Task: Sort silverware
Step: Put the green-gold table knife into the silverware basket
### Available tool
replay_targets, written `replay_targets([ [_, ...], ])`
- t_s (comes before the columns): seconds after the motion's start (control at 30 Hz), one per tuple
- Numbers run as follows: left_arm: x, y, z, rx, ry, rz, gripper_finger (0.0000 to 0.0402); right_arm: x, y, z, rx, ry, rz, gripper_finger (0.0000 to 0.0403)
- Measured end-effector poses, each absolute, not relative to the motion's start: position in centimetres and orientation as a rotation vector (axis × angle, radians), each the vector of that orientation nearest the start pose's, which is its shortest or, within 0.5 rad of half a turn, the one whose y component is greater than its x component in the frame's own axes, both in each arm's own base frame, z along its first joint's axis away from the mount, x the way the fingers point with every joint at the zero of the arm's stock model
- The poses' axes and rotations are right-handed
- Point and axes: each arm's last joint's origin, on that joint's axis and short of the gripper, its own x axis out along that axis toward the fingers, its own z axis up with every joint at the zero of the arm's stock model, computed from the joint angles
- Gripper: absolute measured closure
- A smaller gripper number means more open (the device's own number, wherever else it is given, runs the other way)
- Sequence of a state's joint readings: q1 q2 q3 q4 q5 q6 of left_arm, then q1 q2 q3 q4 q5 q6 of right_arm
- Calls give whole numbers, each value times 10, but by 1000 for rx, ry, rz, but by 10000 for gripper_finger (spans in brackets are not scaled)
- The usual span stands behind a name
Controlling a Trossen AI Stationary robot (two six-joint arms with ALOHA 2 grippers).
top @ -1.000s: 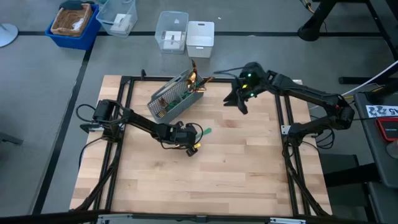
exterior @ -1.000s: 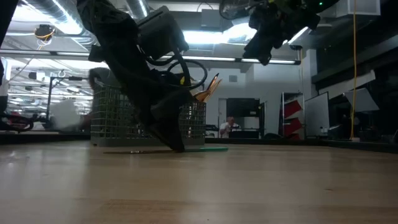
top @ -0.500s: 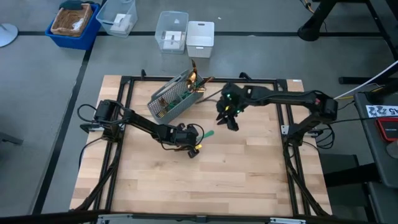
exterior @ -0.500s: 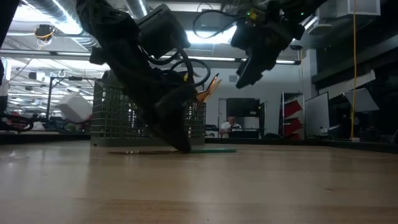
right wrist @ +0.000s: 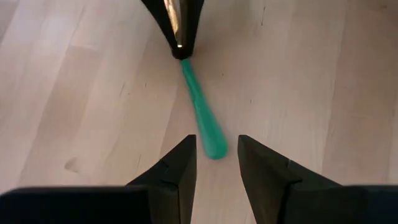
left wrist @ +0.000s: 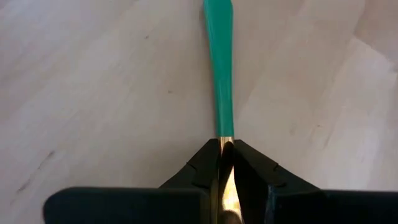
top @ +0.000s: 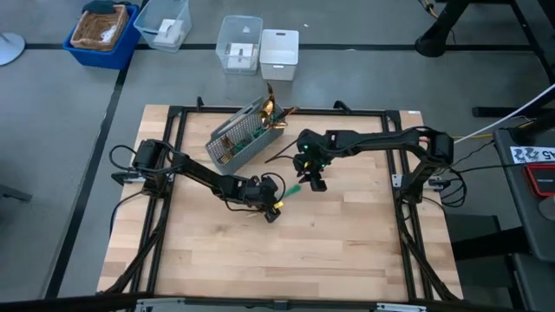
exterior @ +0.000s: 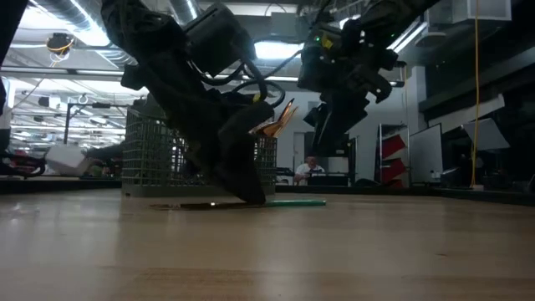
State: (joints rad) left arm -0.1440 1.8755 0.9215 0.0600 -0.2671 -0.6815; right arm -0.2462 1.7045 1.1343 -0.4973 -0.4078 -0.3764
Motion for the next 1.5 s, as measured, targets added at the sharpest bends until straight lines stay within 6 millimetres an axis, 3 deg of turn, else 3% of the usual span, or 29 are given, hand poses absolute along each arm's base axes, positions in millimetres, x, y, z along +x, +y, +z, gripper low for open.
replay_targets([
  [0.43,348,-42,117,-433,790,387,363,338,-74,192,-19,954,340,281],
  [0.83,354,-42,123,-380,724,346,273,337,-74,192,-18,956,341,281],
  [1.37,366,-23,140,-354,893,297,270,333,-74,189,36,1029,289,281],
  [1.5,365,-25,140,-353,898,291,270,332,-74,199,59,1102,260,281],
])
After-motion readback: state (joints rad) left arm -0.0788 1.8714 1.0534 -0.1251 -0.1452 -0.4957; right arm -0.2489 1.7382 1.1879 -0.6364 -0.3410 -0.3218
